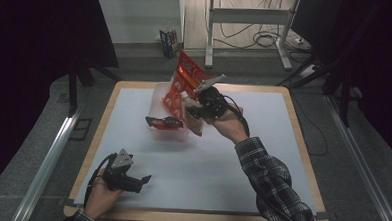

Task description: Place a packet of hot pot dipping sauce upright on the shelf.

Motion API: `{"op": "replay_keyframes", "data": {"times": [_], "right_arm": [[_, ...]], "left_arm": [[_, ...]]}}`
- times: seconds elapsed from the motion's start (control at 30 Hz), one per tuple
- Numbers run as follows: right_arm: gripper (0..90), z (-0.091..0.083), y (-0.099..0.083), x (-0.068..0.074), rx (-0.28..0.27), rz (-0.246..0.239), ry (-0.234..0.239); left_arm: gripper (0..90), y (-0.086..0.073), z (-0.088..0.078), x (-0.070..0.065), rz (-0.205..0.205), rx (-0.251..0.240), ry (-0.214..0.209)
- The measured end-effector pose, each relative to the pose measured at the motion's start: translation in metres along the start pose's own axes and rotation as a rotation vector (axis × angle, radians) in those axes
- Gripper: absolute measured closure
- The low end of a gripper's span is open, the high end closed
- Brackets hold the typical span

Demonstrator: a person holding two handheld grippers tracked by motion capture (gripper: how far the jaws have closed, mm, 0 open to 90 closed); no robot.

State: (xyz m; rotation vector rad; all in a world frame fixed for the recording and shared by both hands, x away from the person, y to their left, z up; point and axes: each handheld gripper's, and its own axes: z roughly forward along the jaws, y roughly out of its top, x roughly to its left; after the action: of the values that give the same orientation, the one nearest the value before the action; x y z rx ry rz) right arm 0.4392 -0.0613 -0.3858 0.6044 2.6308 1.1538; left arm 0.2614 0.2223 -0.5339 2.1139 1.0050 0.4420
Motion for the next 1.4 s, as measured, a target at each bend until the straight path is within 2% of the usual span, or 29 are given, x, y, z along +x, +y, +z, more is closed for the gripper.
{"op": "replay_keyframes", "data": {"times": [0.13,0.27,0.43,0.53,0.87,0.93,1.03,1.3,1.4], "right_arm": [[82.3,0.005,0.000,-0.001,-0.011,0.009,-0.006],[87.1,0.006,0.001,-0.002,-0.022,0.020,0.001],[87.4,0.008,0.003,0.001,-0.036,-0.018,0.024],[87.4,0.011,0.006,0.002,-0.038,-0.025,0.032],[86.5,0.028,0.015,0.000,-0.045,-0.004,0.037],[85.0,0.030,0.018,0.001,-0.035,-0.011,0.027],[77.7,0.033,0.019,0.002,-0.029,-0.017,0.014],[69.7,0.037,0.014,-0.002,-0.015,-0.007,0.004],[69.4,0.035,0.011,-0.004,-0.015,0.007,0.008]], "left_arm": [[0.0,0.000,0.000,0.000,0.003,0.004,-0.002],[0.0,0.000,0.001,0.000,0.004,0.005,-0.002],[0.0,0.000,0.001,0.000,0.003,0.008,-0.002],[0.0,0.000,0.001,0.000,0.004,0.010,-0.003],[0.0,0.000,0.001,-0.001,0.004,0.013,-0.004],[0.0,0.000,0.001,-0.001,0.006,0.014,-0.004],[0.0,-0.001,0.001,-0.001,0.007,0.013,-0.004],[0.0,-0.001,0.001,-0.001,0.008,0.017,-0.005],[0.0,-0.001,0.002,-0.001,0.008,0.020,-0.005]]}}
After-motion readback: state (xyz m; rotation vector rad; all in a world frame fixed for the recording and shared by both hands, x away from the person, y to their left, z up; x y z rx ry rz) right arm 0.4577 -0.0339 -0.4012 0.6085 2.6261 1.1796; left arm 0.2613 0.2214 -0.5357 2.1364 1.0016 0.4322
